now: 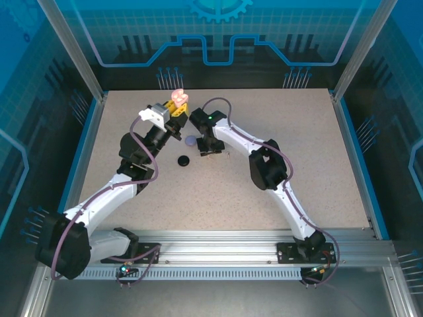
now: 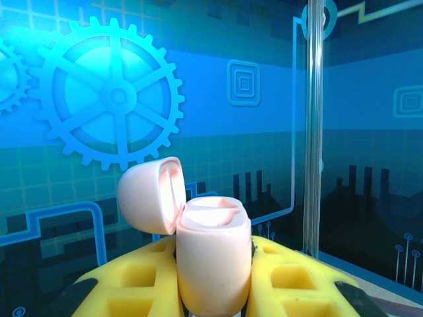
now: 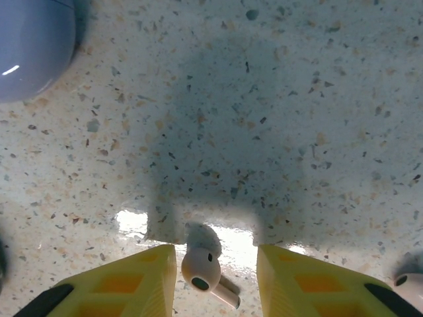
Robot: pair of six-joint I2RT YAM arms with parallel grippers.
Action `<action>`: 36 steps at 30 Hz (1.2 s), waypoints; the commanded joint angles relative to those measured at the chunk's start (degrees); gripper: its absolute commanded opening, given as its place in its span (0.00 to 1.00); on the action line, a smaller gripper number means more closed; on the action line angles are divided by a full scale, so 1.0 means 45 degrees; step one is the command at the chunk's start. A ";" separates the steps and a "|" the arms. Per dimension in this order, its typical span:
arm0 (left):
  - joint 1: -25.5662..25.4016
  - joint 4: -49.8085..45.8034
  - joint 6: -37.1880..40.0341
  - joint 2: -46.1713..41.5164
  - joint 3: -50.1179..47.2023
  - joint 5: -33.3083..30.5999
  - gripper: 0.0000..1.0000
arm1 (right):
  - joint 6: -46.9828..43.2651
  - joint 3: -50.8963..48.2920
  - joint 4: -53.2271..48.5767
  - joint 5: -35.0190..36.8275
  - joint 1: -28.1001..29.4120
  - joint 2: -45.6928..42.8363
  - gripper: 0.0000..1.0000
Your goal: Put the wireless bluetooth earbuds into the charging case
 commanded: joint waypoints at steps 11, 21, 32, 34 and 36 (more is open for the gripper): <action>-0.0060 0.0583 -0.0112 -0.0152 0.0245 -0.0153 0.00 | 0.0001 0.0926 -0.0710 0.0122 0.0473 0.0846 0.33; -0.0067 0.0522 -0.0155 -0.0211 0.0212 -0.0122 0.00 | 0.0082 0.0938 -0.0843 0.0246 0.0521 0.1019 0.29; -0.0067 0.0318 -0.0228 -0.0097 0.0277 0.0022 0.00 | 0.0038 0.0593 -0.0639 0.0176 0.0435 0.0357 0.09; -0.0066 0.0288 -0.0228 -0.0075 0.0305 0.0081 0.00 | 0.0060 0.0508 -0.0541 0.0086 0.0370 0.0073 0.08; -0.0056 0.0277 -0.0228 -0.0071 0.0295 0.0145 0.00 | 0.0099 0.0387 -0.0442 -0.0011 0.0264 -0.0353 0.08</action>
